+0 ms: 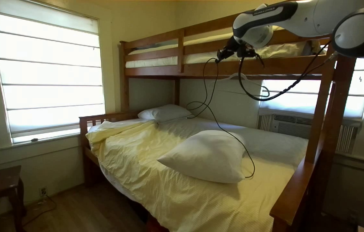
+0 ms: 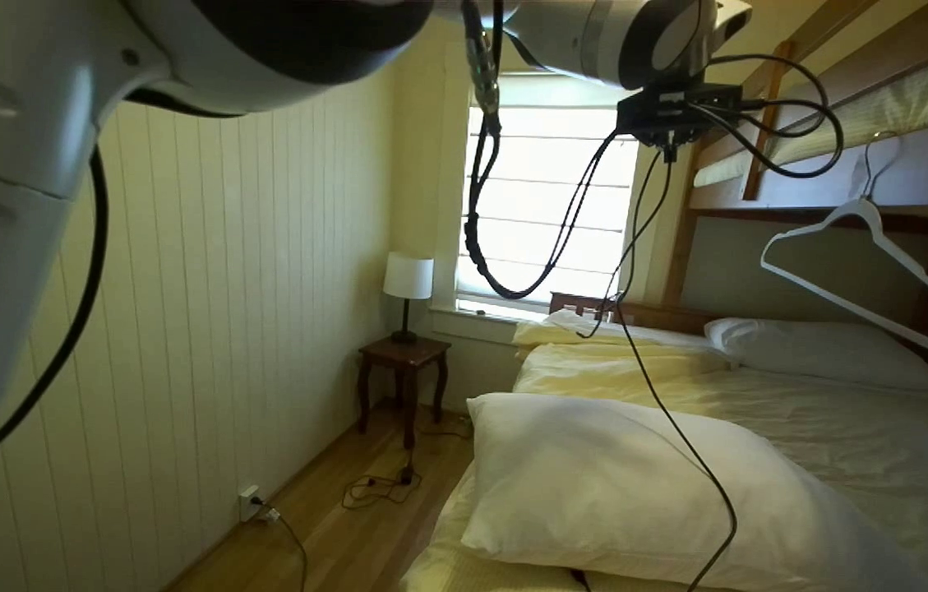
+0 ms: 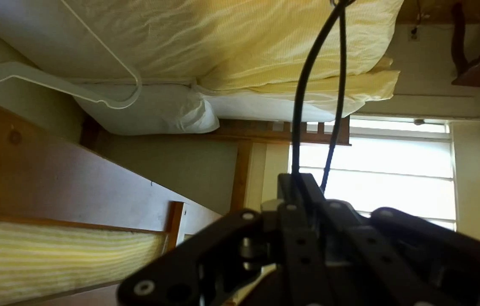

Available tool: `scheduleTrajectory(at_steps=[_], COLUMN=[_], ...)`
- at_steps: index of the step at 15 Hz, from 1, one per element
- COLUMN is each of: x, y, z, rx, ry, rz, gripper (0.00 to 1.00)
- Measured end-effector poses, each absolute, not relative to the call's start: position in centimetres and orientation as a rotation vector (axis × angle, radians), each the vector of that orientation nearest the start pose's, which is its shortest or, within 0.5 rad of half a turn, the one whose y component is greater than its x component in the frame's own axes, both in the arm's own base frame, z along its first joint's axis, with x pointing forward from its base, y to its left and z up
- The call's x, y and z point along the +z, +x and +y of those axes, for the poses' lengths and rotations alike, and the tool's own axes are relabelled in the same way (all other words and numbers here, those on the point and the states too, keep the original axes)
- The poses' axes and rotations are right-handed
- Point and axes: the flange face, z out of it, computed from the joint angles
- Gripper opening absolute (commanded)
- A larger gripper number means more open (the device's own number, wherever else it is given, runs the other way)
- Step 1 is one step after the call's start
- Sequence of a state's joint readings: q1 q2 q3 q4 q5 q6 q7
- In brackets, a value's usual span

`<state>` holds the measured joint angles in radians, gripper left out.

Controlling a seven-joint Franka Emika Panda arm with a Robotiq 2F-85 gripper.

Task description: Put the black cable on the white pillow

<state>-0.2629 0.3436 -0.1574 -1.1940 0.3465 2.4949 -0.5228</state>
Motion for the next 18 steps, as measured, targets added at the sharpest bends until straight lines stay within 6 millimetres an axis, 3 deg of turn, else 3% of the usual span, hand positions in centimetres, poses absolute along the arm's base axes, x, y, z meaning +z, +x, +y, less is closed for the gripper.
scheduleTrajectory(at_steps=[1, 5, 13, 18], x=[71.2, 71.0, 64.5, 61.6], y=[65.0, 65.2, 68.8, 70.2], z=[-26.5, -26.5, -27.5, -28.2], rx=[-1.56, -1.552, -1.367, -1.163], ry=[-2.927, -2.921, -2.964, -3.079], rz=[0.044, 0.054, 0.153, 0.328], gripper=[0.01, 0.01, 0.01, 0.01])
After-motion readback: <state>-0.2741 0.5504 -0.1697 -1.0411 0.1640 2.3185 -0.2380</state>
